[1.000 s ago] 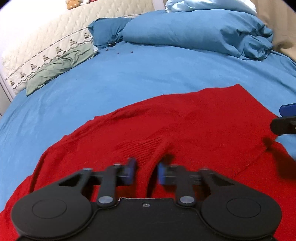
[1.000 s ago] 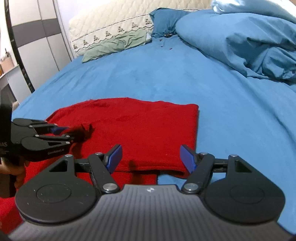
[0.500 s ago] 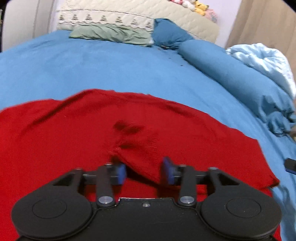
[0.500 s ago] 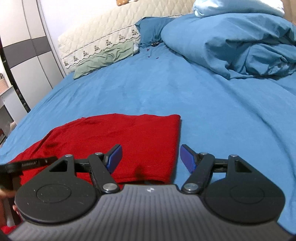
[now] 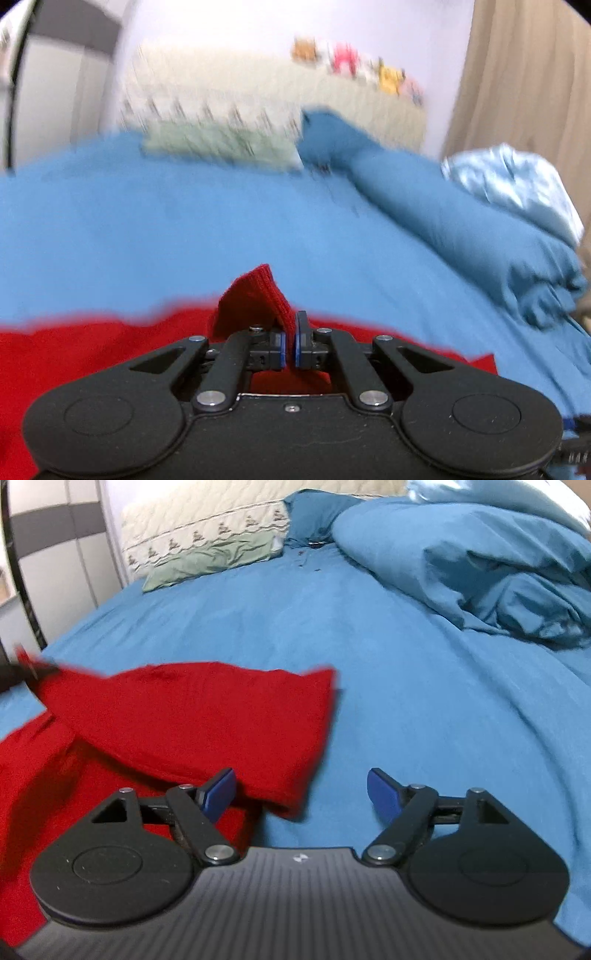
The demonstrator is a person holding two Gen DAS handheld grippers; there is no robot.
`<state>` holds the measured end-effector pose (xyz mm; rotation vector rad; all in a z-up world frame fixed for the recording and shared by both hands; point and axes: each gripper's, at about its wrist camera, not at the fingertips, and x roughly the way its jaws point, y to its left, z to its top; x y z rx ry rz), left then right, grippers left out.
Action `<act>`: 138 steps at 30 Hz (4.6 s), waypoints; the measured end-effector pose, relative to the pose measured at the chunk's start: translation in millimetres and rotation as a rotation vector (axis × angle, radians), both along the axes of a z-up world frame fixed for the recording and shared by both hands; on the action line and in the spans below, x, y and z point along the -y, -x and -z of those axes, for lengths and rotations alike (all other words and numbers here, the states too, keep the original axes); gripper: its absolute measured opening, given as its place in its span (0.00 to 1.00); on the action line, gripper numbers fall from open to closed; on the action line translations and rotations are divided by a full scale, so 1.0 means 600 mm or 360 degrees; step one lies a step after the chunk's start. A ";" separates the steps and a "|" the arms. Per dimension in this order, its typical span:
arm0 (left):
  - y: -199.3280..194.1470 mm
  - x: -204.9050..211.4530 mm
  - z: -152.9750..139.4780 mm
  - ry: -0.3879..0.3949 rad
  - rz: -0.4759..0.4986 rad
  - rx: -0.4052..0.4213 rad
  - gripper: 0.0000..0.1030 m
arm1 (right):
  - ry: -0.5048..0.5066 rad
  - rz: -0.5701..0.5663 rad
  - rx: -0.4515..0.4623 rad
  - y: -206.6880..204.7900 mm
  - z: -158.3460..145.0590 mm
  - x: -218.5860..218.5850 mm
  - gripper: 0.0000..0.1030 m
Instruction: Fold small clothes
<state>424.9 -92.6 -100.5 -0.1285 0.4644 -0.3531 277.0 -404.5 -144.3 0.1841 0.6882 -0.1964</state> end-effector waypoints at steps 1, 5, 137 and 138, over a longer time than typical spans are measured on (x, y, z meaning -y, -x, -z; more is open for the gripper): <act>0.006 -0.016 -0.012 -0.0035 -0.0047 0.0061 0.04 | 0.0007 -0.0025 0.0001 -0.001 0.002 -0.007 0.91; 0.031 -0.094 -0.023 -0.0130 -0.0203 0.0199 0.04 | 0.0096 -0.0128 -0.0038 -0.015 0.013 -0.041 0.91; 0.077 -0.795 0.130 0.0202 -0.1334 -0.0423 0.04 | 0.0021 -0.0812 -0.0167 -0.163 -0.047 -0.579 1.00; 0.078 -0.795 0.129 0.0214 -0.1336 -0.0420 0.04 | 0.0015 -0.0799 -0.0169 -0.163 -0.044 -0.574 1.00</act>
